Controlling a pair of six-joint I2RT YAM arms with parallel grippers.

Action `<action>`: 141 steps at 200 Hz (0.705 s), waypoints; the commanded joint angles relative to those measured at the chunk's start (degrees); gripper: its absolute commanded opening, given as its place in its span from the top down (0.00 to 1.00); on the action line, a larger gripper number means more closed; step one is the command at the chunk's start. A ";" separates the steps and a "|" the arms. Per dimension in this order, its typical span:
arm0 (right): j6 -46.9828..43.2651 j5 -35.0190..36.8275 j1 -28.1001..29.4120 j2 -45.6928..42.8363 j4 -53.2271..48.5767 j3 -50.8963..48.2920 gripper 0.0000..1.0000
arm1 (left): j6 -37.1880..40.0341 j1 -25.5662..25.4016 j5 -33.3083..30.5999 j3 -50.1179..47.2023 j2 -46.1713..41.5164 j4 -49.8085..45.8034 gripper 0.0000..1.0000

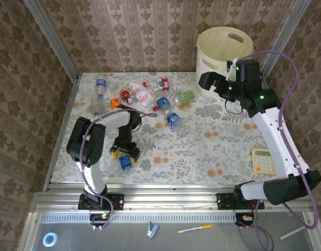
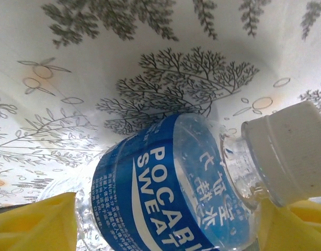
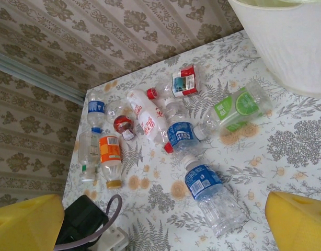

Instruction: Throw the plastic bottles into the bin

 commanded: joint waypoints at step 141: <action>0.59 -0.99 0.64 -1.17 3.09 -0.05 0.00 | -2.88 7.52 -0.23 9.35 -0.25 9.54 0.36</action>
